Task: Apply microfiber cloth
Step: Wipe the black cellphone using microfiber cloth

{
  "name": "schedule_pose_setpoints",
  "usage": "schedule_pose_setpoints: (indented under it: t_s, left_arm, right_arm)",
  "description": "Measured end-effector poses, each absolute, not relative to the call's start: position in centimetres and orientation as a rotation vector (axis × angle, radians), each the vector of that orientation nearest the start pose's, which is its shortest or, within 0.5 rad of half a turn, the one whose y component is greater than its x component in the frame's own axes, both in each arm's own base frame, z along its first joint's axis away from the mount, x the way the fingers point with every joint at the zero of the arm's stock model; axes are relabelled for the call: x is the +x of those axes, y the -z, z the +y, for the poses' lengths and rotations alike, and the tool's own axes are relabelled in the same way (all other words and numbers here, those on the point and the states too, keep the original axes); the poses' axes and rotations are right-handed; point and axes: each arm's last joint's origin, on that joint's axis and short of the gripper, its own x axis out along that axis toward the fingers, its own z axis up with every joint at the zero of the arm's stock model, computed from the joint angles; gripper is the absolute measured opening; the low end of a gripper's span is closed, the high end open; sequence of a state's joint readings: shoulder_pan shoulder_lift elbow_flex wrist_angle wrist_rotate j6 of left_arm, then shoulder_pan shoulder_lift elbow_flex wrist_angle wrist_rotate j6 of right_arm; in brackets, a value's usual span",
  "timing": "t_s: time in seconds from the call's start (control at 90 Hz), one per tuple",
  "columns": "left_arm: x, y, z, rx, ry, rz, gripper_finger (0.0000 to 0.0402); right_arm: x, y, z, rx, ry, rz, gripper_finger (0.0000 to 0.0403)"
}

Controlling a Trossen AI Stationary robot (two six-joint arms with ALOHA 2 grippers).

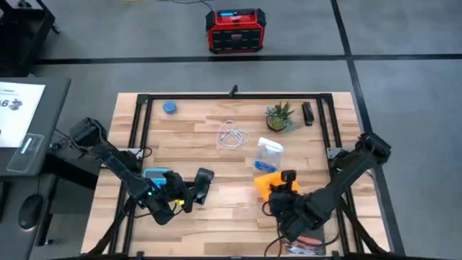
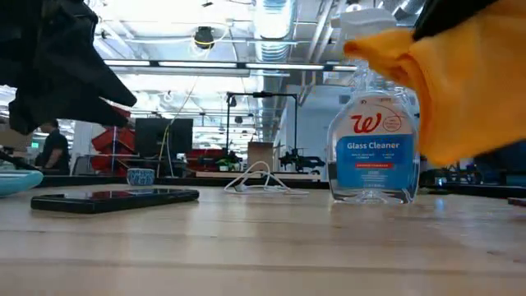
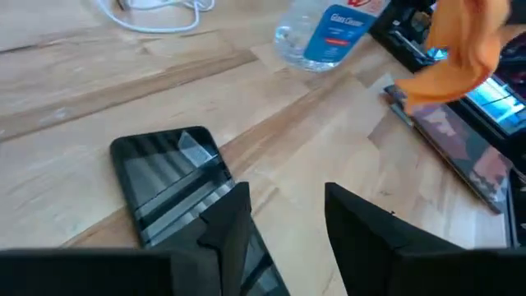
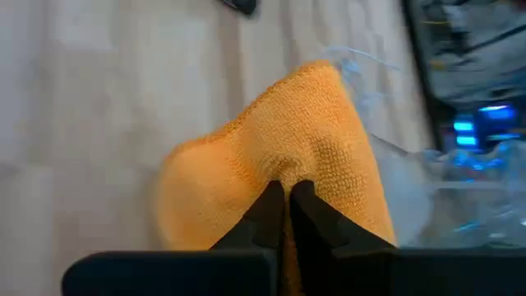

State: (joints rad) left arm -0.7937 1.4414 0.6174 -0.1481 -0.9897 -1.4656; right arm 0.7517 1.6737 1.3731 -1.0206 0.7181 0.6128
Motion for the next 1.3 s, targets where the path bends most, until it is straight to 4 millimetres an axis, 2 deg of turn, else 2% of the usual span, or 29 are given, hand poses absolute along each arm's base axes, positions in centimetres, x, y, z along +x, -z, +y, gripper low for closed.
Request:
schedule_pose_setpoints:
  t_s: [0.144,0.233,0.311,0.522,0.633,0.7,0.867,1.011,1.178,1.244,1.3]
  left_arm:
    - [18.8,-15.7,-15.7,-0.662,-0.539,0.331,0.0132]
    - [18.9,-15.8,-15.7,-0.665,-0.54,0.327,0.0132]
    - [18.9,-15.8,-15.7,-0.666,-0.54,0.326,0.0132]
    - [18.9,-15.8,-15.7,-0.669,-0.539,0.323,0.0132]
    - [18.9,-15.8,-15.7,-0.672,-0.54,0.323,0.0132]
    - [18.9,-15.8,-15.7,-0.672,-0.54,0.322,0.0132]
    - [18.9,-15.8,-15.7,-0.673,-0.54,0.322,0.0132]
    - [18.9,-15.8,-15.7,-0.673,-0.54,0.322,0.0132]
    - [18.9,-15.8,-15.7,-0.676,-0.54,0.321,0.0132]
    - [18.9,-15.8,-15.7,-0.678,-0.54,0.321,0.0132]
    - [18.9,-15.8,-15.7,-0.678,-0.54,0.32,0.0132]
  right_arm:
    - [25.2,-26.7,21.9,-0.062,-0.072,0.793,0.0]
    - [26.4,-26.4,22.0,0.081,-0.172,0.699,0.0]
    - [27.4,-24.7,21.7,0.091,-0.152,0.699,0.0]
    - [30.3,-18.2,20.6,0.045,-0.022,0.846,0.0006]
    - [31.4,-15.7,20.0,0.006,0.012,0.894,0.0035]
    - [31.8,-15.3,19.6,-0.017,0.016,0.905,0.0064]
    - [32.2,-16.2,18.8,-0.064,-0.012,0.889,0.0148]
    - [31.4,-19.4,17.8,-0.084,-0.012,0.841,0.0205]
    - [28.0,-23.4,18.1,-0.125,-0.03,0.808,0.0219]
    - [26.5,-24.2,18.6,-0.123,-0.086,0.793,0.0215]
    - [25.5,-24.2,19.1,-0.095,-0.166,0.788,0.021]
